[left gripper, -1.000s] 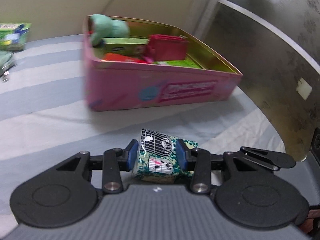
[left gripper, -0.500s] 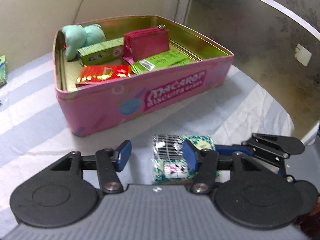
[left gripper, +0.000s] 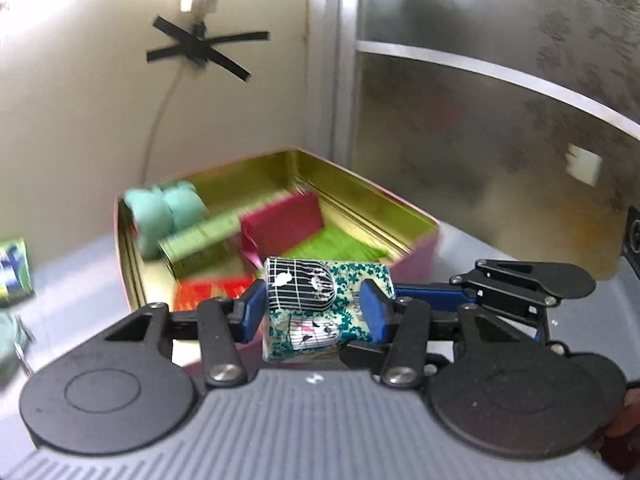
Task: Organize objects
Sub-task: 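Carry the tissue pack into the tin and open the right gripper, then withdraw the right gripper from the pink tin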
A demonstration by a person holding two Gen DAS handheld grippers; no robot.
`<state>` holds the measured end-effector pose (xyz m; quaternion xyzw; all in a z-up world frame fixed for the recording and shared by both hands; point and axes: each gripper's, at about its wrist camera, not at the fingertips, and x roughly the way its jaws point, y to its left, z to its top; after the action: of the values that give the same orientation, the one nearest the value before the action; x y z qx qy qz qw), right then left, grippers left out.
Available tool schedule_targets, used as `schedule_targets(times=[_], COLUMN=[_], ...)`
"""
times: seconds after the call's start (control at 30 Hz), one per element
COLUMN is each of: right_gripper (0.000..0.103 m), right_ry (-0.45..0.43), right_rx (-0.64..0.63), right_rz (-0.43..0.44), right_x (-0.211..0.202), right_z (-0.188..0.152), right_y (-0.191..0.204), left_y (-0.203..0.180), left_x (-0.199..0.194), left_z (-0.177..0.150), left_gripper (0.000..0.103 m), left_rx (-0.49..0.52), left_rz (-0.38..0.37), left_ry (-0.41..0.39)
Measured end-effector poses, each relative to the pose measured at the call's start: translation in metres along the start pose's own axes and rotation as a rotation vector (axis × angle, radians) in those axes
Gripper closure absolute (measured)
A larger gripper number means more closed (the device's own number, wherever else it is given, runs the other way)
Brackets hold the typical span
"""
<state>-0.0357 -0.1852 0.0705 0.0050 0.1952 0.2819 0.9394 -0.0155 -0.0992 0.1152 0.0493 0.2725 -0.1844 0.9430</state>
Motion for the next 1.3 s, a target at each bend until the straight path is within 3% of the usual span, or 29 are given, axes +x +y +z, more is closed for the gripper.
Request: schedule_targets(times=[0.17, 0.37, 0.43, 0.47, 0.5, 0.73, 1.3], right_gripper=[0.055, 0.054, 0.048, 0.035, 0.034, 0.035, 0.03], right_ry=[0.06, 0.119, 0.119, 0.118, 0.11, 0.053, 0.019], right_rx=[0.071, 0.049, 0.042, 0.045, 0.051, 0.083, 0.078], right_rz=[0.013, -0.04, -0.107, -0.16, -0.189, -0.197, -0.17], right_x=[0.056, 0.097, 0.11, 0.118, 0.12, 0.099, 0.037], right_z=[0.018, 0.02, 0.019, 0.019, 0.017, 0.005, -0.005], right_y=[-0.028, -0.041, -0.043, -0.046, -0.047, -0.043, 0.005], left_y=[0.013, 0.019, 0.019, 0.02, 0.024, 0.021, 0.014], left_x=[0.047, 0.086, 0.095, 0.098, 0.101, 0.085, 0.005], left_z=[0.021, 0.029, 0.029, 0.029, 0.029, 0.026, -0.015], left_gripper=[0.05, 0.049, 0.048, 0.046, 0.043, 0.038, 0.034], left_rx=[-0.012, 0.001, 0.003, -0.009, -0.028, -0.022, -0.1], left_rz=[0.091, 0.182, 0.219, 0.245, 0.27, 0.374, 0.418], left_ry=[0.036, 0.06, 0.077, 0.081, 0.087, 0.051, 0.006])
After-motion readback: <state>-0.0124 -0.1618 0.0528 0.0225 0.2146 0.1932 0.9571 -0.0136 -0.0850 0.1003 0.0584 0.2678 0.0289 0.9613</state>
